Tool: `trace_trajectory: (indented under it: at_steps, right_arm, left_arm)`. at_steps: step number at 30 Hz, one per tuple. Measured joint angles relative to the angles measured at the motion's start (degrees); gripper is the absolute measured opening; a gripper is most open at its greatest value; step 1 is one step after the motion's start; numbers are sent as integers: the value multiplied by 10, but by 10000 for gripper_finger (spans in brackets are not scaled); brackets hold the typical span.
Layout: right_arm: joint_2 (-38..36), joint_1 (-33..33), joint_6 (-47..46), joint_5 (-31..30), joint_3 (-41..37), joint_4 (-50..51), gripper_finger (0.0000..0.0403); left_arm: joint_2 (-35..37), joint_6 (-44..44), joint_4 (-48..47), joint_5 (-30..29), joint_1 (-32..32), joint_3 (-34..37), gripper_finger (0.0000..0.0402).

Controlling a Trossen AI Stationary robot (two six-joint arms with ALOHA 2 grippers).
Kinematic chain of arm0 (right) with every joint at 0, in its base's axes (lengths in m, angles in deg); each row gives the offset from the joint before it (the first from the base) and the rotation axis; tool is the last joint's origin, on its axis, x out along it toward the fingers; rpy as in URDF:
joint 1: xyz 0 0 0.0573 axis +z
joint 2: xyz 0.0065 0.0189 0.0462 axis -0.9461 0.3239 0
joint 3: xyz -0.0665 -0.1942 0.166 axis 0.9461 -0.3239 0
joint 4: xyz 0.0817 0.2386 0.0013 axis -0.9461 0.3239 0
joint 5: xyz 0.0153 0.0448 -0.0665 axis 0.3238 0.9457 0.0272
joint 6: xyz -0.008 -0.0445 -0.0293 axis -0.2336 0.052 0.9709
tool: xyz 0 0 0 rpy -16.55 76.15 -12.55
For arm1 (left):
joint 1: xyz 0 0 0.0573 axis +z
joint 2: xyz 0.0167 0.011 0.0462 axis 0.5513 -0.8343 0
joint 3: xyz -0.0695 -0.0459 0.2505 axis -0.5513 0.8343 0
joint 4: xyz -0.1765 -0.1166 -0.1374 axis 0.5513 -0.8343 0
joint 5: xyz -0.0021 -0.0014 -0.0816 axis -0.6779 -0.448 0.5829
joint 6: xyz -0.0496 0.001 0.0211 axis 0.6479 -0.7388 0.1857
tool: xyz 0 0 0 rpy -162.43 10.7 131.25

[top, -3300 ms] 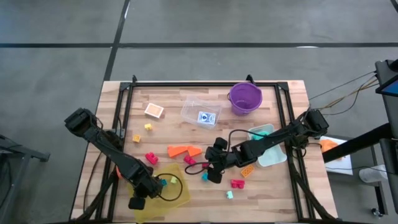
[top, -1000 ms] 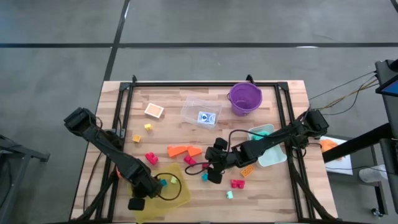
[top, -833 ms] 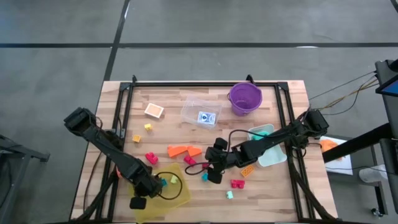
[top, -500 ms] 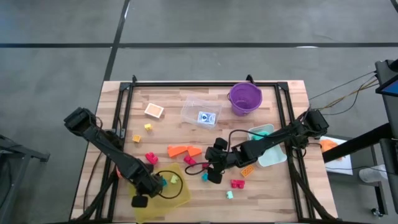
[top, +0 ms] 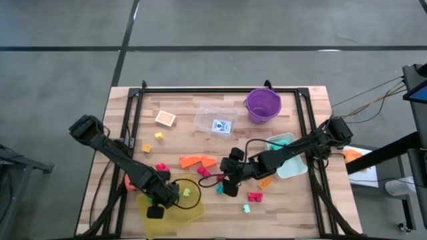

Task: Pick & Place Toys
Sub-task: Put the blue game piece into the yellow bin, then put the red game piece into the yellow bin

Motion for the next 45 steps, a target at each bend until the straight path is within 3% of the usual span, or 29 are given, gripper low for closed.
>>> trace_trajectory:
  at_steps: [14,19,29,36,45]
  right_arm:
    - [0,0,-3,1,0,0,320]
    - [0,0,-3,1,0,0,320]
    - [0,0,-3,1,0,0,320]
    - [0,2,-3,14,0,0,320]
    - [0,6,9,16,0,0,320]
  left_arm:
    - [0,-2,-9,-12,4,-8,0]
    - [0,4,-22,-57,7,-11,0]
    - [0,49,-208,-145,53,-120,7]
    - [0,2,-312,-149,80,-143,88]
    - [0,-90,-263,-129,83,-47,218]
